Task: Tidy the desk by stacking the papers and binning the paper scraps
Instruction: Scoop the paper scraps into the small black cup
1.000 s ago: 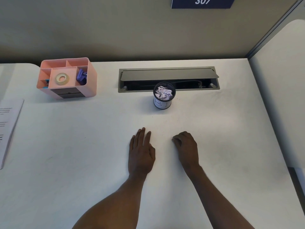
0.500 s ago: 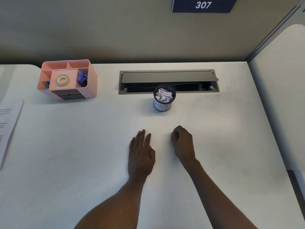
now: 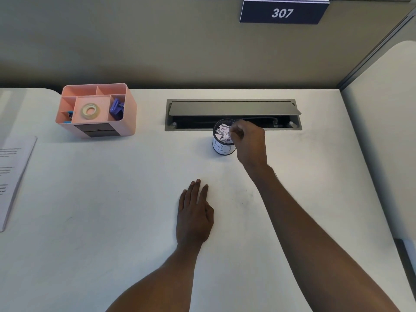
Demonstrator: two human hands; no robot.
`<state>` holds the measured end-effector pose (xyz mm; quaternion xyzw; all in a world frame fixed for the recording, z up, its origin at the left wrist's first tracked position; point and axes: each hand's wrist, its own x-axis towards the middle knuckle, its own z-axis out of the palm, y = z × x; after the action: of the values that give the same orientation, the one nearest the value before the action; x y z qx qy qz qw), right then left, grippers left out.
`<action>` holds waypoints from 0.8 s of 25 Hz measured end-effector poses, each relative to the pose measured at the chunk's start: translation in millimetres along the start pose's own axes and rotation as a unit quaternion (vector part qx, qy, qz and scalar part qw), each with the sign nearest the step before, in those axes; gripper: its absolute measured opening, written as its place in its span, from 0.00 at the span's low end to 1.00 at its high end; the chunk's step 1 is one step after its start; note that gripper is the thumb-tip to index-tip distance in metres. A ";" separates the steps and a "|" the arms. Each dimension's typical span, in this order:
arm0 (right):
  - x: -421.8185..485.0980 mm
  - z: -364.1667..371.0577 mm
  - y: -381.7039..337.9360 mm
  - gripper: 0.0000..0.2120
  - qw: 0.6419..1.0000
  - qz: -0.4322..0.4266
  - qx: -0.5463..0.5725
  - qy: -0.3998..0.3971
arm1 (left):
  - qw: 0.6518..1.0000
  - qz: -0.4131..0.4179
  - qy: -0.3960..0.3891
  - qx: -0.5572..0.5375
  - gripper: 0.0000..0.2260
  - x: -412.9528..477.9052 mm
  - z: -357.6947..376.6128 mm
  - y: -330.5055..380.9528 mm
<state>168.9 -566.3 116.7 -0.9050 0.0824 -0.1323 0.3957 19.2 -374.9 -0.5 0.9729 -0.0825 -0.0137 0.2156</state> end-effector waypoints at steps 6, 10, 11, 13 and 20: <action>12.2 7.6 -0.5 0.06 0.994 -0.007 -0.101 -0.040 | 1.000 -0.001 -0.001 0.001 0.24 0.1 0.4 -0.2; 15.1 7.6 -3.5 0.09 0.995 0.007 -0.093 -0.022 | 1.000 0.003 -0.005 0.004 0.24 0.1 0.6 -1.1; 16.1 6.5 -4.2 0.10 0.997 0.011 -0.074 -0.021 | 1.000 0.003 -0.006 0.002 0.24 0.1 0.9 -1.2; 19.0 3.2 -4.9 0.11 0.999 0.010 -0.048 -0.019 | 1.000 0.003 -0.004 -0.001 0.24 0.1 1.1 -1.1; 19.7 -5.9 -7.5 0.06 0.998 -0.032 -0.043 0.025 | 1.000 0.005 0.001 0.001 0.24 0.5 1.5 -1.2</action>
<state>186.2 -570.3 129.5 -0.9198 0.0692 -0.1641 0.3496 19.7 -374.5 -2.4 0.9728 -0.0867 -0.0117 0.2145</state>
